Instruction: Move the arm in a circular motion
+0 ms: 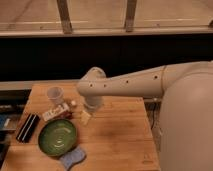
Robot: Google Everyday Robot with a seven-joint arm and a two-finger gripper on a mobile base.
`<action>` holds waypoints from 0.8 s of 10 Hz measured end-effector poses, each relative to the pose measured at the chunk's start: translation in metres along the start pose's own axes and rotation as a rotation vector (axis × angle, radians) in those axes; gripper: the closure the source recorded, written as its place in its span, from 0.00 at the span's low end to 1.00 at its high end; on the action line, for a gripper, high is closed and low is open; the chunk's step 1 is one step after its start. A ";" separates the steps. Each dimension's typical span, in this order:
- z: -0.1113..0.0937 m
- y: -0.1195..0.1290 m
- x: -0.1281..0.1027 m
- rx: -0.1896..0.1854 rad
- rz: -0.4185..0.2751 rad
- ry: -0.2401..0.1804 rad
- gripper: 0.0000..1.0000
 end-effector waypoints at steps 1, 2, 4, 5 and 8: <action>-0.002 -0.010 0.031 0.001 0.038 0.006 0.20; -0.003 -0.023 0.053 0.010 0.077 0.010 0.20; -0.007 -0.057 0.090 0.035 0.173 0.019 0.20; -0.010 -0.089 0.111 0.057 0.251 0.024 0.20; -0.018 -0.166 0.130 0.121 0.381 0.040 0.20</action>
